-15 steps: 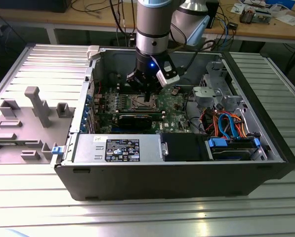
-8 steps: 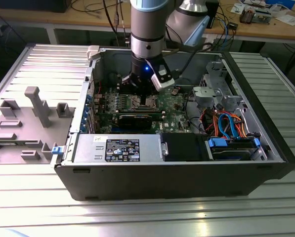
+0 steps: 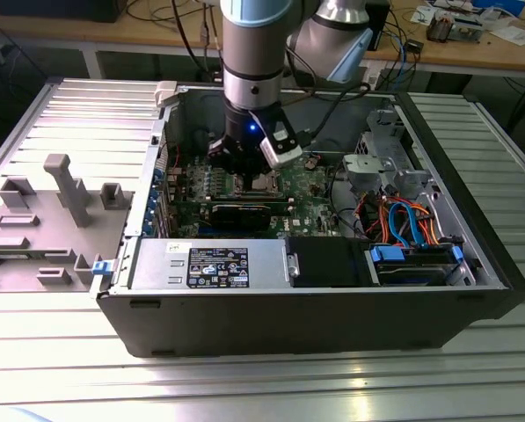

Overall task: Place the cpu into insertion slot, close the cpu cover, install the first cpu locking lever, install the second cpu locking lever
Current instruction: 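Install the second cpu locking lever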

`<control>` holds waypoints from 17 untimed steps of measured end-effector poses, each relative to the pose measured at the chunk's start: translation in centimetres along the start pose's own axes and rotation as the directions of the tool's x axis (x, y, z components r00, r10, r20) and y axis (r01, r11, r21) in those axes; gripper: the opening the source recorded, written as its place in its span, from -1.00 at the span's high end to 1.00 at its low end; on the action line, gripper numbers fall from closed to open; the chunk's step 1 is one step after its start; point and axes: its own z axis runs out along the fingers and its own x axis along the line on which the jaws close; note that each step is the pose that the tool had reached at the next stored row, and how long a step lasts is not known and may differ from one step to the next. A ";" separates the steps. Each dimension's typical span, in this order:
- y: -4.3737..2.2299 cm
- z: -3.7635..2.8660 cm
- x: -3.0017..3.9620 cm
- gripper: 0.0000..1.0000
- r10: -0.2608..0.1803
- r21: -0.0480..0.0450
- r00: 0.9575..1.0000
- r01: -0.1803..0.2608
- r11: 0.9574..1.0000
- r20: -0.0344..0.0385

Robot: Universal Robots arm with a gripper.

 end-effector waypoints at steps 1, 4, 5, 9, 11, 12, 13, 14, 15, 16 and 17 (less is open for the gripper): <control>-0.04 0.04 0.08 0.79 0.000 -0.002 1.000 0.000 1.000 0.000; -0.11 0.19 0.40 0.79 0.000 -0.009 1.000 0.000 1.000 0.000; -0.12 0.25 0.52 0.79 0.000 -0.012 1.000 0.000 1.000 -0.001; -0.42 0.37 0.78 0.79 0.000 -0.029 1.000 0.000 1.000 -0.001; -0.72 0.38 0.80 0.79 0.000 -0.040 1.000 0.000 0.999 -0.001; -0.87 0.38 0.80 0.79 0.000 -0.047 1.000 0.000 0.999 -0.001; -0.96 0.40 0.80 0.79 0.000 -0.058 1.000 0.000 0.998 -0.001; -1.06 0.41 0.82 0.79 0.001 -0.076 1.000 -0.001 0.997 0.000; -1.15 0.41 0.83 0.79 0.001 -0.088 1.000 -0.001 0.996 0.000; -1.24 0.43 0.84 0.79 0.001 -0.097 1.000 -0.001 0.995 0.000; -1.34 0.45 0.85 0.79 0.001 -0.101 1.000 -0.001 0.995 0.000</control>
